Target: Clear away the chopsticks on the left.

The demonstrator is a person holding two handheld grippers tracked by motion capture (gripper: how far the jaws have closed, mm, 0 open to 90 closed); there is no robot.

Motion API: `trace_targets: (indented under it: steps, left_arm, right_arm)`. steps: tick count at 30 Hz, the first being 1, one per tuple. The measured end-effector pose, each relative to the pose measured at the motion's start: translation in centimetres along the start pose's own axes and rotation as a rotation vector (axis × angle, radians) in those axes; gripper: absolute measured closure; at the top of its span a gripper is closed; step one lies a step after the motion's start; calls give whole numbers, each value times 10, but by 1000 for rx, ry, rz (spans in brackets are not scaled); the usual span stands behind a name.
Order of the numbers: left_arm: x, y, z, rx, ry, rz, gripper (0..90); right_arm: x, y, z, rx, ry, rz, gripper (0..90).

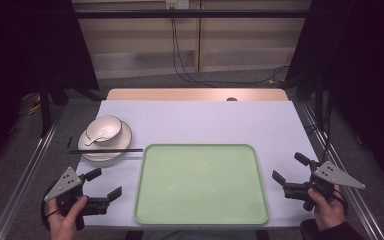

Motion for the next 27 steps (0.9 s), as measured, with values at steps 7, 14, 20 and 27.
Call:
trace_targets:
  steps: [7, 14, 20, 27]
  left_arm:
    - [2, 14, 6, 45, 74, 11, 15]
    - [2, 43, 10, 92, 163, 27, 29]
    - [-1, 72, 23, 107, 183, 28, 62]
    - [-1, 98, 35, 117, 196, 53, 167]
  right_arm:
    - [2, 2, 1, -6, -7, -1, 9]
    - [3, 3, 1, -15, -5, 11, 9]
    - [3, 4, 1, -17, -5, 14, 9]
    - [3, 4, 1, -14, 0, 17, 9]
Point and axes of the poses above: each handheld gripper's, and its own axes: x roughly forward along the jaws, z roughly out of its top, y roughly to its left, the point moved 6 cm from there along x, roughly forward along the jaws, and after that the axes turned 11 degrees about -x, right-handed, at the moved point
